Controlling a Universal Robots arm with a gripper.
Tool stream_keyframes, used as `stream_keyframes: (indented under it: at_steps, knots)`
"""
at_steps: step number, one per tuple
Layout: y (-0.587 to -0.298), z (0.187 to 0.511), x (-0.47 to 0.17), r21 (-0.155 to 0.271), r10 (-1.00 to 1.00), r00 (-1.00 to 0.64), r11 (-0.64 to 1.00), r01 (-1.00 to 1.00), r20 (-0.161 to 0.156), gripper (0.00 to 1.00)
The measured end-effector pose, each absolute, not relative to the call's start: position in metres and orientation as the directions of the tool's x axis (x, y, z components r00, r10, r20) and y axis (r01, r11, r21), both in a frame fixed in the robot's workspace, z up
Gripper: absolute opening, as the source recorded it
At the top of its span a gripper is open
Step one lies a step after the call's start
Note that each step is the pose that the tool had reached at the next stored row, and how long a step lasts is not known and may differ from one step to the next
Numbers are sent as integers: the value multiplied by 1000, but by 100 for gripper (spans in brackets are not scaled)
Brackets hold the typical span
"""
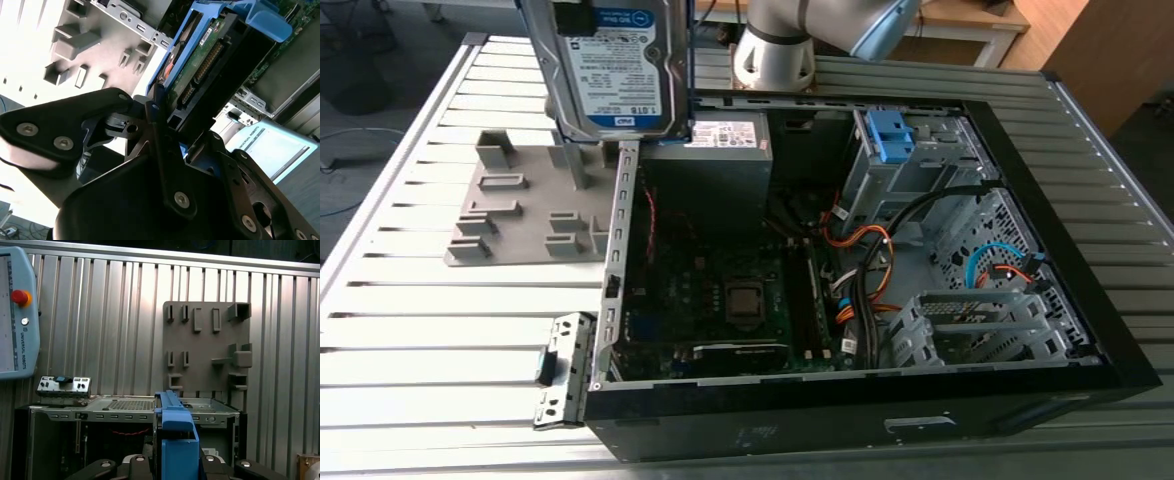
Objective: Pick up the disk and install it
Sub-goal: 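Pick up the disk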
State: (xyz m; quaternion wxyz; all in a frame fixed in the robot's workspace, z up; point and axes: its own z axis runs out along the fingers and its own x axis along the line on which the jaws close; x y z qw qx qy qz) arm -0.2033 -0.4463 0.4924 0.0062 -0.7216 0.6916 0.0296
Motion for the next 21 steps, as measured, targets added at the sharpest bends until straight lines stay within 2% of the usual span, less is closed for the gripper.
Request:
stream_keyframes:
  at_steps: [21]
  knots:
    - [-447,492,-179,33,-998,41,-43,-999,-51,36]
